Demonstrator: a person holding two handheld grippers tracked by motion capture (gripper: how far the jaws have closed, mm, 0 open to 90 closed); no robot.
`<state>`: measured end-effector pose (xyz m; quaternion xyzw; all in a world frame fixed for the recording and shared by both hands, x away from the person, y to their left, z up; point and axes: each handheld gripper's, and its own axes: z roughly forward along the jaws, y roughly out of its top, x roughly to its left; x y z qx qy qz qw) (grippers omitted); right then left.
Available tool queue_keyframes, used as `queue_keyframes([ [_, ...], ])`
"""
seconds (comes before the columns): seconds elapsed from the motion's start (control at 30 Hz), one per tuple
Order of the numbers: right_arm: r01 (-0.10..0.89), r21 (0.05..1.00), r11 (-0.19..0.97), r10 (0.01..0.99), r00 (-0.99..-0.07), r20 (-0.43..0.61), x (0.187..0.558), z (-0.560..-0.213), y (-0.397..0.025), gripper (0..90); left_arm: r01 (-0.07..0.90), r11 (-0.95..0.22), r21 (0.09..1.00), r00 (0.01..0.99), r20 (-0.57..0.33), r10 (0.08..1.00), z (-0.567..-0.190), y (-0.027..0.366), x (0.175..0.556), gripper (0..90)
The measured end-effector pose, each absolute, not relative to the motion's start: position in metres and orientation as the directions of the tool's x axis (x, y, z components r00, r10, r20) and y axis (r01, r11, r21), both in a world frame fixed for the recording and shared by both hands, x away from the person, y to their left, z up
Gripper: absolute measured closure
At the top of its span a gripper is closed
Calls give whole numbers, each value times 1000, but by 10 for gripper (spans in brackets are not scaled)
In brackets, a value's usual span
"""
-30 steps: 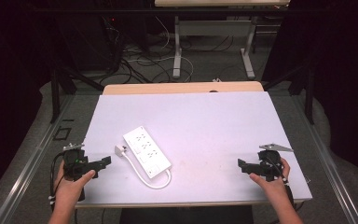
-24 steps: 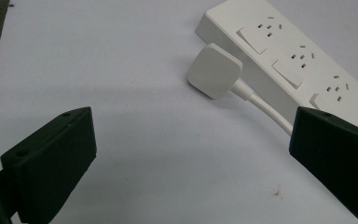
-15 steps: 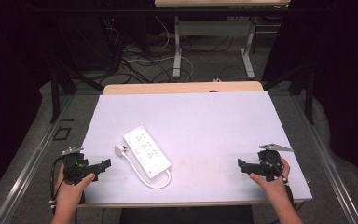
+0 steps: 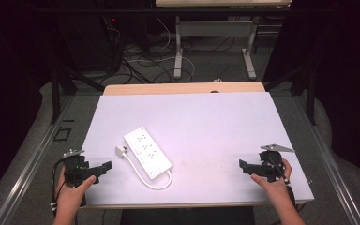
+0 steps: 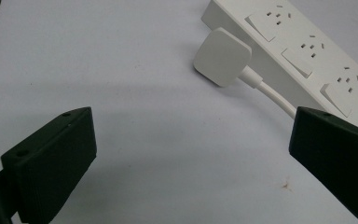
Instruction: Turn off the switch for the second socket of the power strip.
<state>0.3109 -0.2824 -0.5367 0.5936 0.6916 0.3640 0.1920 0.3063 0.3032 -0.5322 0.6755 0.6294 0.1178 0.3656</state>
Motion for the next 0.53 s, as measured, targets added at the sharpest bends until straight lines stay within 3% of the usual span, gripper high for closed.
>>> queue_keyframes([
  [0.53, 685, 728, 35, 960, -225, 165, 312, -538, -283, 0, 766, 59, 641, 178, -299, 937, -534, 304, 306, 8],
])
